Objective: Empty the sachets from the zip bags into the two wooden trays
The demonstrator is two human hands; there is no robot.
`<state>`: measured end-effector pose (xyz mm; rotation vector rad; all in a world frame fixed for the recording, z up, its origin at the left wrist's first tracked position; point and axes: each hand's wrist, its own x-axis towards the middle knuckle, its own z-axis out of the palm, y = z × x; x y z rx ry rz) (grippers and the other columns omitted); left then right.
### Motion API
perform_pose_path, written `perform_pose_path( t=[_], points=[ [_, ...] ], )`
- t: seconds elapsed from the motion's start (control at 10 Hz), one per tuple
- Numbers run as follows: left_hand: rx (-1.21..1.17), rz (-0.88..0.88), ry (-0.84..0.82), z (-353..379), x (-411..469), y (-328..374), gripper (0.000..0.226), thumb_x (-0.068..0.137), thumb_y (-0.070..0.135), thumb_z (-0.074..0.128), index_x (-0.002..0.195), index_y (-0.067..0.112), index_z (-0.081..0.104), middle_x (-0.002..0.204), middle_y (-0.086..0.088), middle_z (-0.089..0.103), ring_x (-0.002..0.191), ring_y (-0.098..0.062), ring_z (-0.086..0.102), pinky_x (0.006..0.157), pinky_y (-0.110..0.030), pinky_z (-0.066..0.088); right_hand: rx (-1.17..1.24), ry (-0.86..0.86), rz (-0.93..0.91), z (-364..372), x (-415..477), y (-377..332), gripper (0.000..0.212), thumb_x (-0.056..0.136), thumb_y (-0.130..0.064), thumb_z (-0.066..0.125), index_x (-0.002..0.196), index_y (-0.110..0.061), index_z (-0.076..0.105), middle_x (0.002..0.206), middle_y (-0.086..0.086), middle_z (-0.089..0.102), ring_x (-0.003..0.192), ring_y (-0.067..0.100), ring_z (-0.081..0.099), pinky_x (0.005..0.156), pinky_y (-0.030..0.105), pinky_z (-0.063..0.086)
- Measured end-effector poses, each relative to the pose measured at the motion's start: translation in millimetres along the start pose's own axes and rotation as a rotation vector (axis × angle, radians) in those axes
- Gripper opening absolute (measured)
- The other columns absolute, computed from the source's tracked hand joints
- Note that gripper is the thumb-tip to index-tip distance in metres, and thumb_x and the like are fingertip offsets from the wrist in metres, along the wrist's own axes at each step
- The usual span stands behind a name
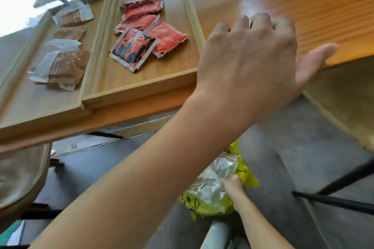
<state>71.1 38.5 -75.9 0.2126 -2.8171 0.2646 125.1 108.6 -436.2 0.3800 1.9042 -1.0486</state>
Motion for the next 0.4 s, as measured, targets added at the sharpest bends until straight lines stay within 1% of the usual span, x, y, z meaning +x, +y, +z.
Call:
perform_pose_path(
  t=[0.1,0.2,0.3,0.4],
  points=[
    [-0.014,0.013,-0.023,-2.9,0.1,0.0,0.064,0.087,0.065,0.024,0.105,0.013,0.059,0.11,-0.009,0.065,0.099,-0.03,0.06,0.073,-0.038,0.037,-0.034,-0.038,-0.017,-2.3,-6.2,-2.7,0.023,0.082,-0.013,0.06,0.101,-0.002,0.052,0.099,0.014,0.057,0.094,0.028,0.054,0.074,0.03,0.04],
    [-0.028,0.011,-0.032,-4.7,0.1,-0.8,0.066,0.088,0.063,0.024,0.111,0.011,0.057,0.113,-0.011,0.063,0.101,-0.03,0.058,0.076,-0.04,0.041,-0.13,-0.037,-0.037,-15.1,-26.1,-7.4,0.015,0.083,-0.016,0.059,0.089,-0.008,0.048,0.093,0.011,0.054,0.087,0.024,0.049,0.073,0.03,0.038],
    [-0.079,-0.005,-0.087,-11.0,-0.3,-1.4,0.067,0.089,0.062,0.024,0.119,0.009,0.054,0.122,-0.014,0.06,0.112,-0.031,0.055,0.083,-0.042,0.043,-0.244,-0.051,-0.07,-35.2,-50.7,-9.8,0.014,0.083,-0.019,0.06,0.088,-0.011,0.05,0.093,0.009,0.055,0.088,0.024,0.05,0.079,0.034,0.042],
    [-0.149,-0.01,-0.136,-18.6,-0.8,-2.9,0.063,0.09,0.057,0.03,0.122,0.007,0.052,0.129,-0.016,0.056,0.121,-0.032,0.05,0.091,-0.044,0.042,-0.321,-0.081,-0.105,-60.0,-86.3,-18.8,0.019,0.085,-0.019,0.057,0.1,-0.008,0.054,0.095,0.008,0.054,0.09,0.024,0.052,0.076,0.031,0.04]
  ],
)
